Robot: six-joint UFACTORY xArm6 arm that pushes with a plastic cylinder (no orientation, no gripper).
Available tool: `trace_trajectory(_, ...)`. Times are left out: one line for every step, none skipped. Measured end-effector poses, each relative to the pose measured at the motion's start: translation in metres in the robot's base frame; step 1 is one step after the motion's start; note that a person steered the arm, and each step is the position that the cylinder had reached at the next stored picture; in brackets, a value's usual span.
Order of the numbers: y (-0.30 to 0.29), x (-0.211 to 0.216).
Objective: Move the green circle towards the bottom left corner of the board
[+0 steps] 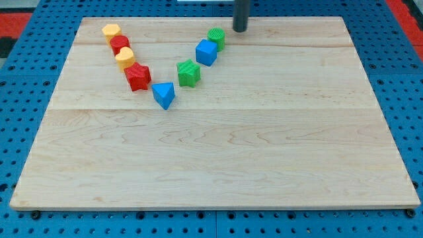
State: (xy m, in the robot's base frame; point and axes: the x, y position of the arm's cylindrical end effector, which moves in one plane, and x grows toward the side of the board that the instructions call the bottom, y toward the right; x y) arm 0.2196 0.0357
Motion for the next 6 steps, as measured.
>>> trace_trajectory(-0.029, -0.026)
trace_trajectory(-0.037, -0.02)
trace_trajectory(-0.022, -0.014)
trace_trajectory(-0.026, 0.006)
trace_trajectory(-0.03, 0.023)
trace_trajectory(-0.03, 0.033)
